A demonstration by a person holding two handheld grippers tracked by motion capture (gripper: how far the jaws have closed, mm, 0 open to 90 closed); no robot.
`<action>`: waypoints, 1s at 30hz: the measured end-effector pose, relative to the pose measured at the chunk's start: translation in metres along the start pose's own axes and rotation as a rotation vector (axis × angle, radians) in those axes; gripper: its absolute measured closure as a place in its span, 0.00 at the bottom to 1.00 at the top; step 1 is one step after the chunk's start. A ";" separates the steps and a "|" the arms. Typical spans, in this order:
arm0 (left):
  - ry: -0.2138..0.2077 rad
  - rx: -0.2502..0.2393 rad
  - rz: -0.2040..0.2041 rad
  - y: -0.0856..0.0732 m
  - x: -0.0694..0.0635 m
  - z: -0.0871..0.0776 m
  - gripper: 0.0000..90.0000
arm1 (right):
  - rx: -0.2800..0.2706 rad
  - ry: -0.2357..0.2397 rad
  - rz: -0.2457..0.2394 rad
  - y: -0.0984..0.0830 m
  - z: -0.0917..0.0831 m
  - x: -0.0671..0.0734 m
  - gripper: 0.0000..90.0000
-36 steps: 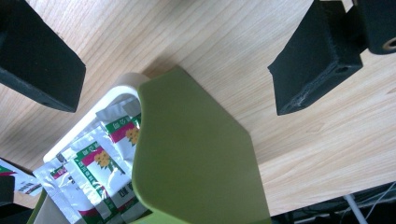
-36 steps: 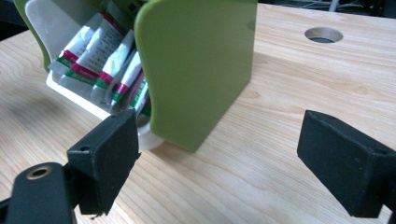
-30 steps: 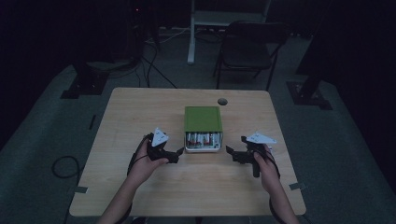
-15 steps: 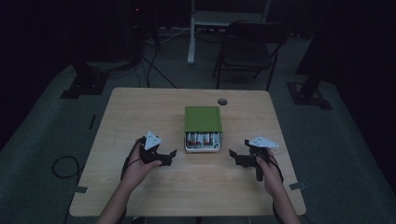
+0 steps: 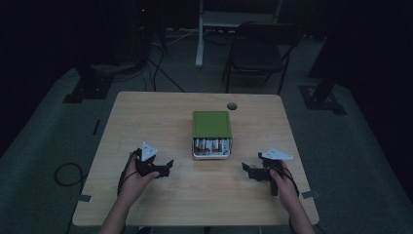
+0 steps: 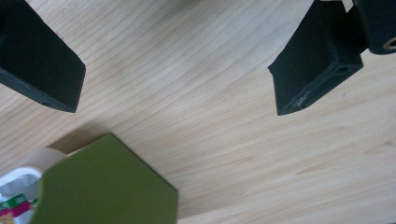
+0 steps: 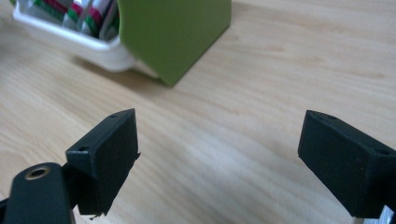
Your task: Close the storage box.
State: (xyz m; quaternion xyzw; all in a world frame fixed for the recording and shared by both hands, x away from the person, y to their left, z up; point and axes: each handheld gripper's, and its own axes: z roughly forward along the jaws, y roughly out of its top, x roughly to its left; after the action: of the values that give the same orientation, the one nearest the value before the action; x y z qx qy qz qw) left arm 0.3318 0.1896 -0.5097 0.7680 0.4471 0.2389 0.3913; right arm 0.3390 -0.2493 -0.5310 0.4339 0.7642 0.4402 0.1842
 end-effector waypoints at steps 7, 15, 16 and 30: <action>0.033 0.016 -0.021 -0.012 0.008 -0.005 0.04 | 0.028 0.004 -0.007 -0.015 -0.002 0.005 0.13; 0.078 0.056 -0.050 -0.025 0.017 -0.009 0.04 | 0.052 -0.004 -0.044 -0.020 -0.005 0.009 0.13; 0.100 0.069 -0.054 -0.028 0.020 -0.010 0.04 | 0.063 -0.011 -0.058 -0.022 -0.007 0.010 0.13; 0.186 0.125 -0.161 -0.050 0.042 -0.024 0.04 | 0.126 -0.073 -0.067 -0.031 -0.014 0.005 0.13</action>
State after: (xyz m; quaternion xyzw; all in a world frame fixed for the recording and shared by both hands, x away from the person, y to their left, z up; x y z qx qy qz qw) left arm 0.3100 0.2504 -0.5356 0.7272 0.5556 0.2487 0.3172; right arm 0.3118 -0.2601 -0.5484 0.4346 0.7971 0.3690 0.1987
